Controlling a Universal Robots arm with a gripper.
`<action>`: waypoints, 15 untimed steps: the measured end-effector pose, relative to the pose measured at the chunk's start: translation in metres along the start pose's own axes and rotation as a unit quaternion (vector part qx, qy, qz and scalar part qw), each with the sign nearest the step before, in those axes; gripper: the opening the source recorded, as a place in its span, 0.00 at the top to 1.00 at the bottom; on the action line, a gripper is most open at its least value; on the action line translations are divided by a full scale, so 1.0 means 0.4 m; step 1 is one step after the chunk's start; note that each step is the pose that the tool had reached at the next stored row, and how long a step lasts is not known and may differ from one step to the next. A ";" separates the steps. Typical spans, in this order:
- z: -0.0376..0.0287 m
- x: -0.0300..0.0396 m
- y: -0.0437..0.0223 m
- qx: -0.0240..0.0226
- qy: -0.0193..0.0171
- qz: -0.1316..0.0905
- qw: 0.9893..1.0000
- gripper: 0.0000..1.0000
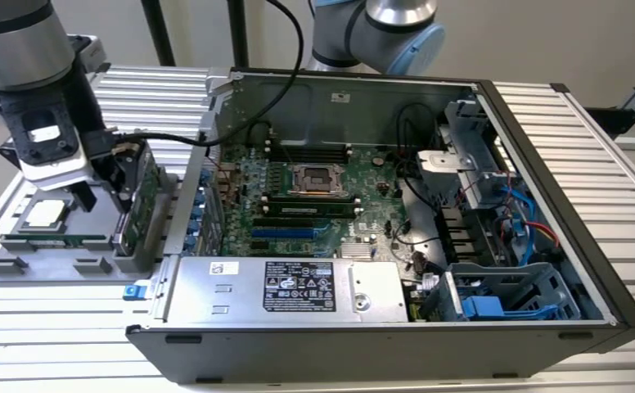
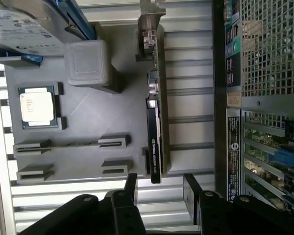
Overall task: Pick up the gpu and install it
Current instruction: 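Pick up the gpu and move the gpu toward the slot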
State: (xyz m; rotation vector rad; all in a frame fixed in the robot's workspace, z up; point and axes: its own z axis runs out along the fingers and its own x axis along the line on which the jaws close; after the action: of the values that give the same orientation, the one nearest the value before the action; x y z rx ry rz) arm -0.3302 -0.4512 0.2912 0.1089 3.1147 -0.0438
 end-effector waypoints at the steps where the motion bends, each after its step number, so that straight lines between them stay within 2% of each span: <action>1: 0.001 0.001 0.006 0.000 0.000 0.000 1.000 0.00; 9: 0.012 0.004 0.054 0.000 0.000 0.000 1.000 0.00; 15: 0.031 0.005 0.060 0.000 0.000 0.000 1.000 0.00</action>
State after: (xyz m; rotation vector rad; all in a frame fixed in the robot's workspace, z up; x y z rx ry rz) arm -0.3301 -0.4275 0.2781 0.1087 3.1148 -0.0427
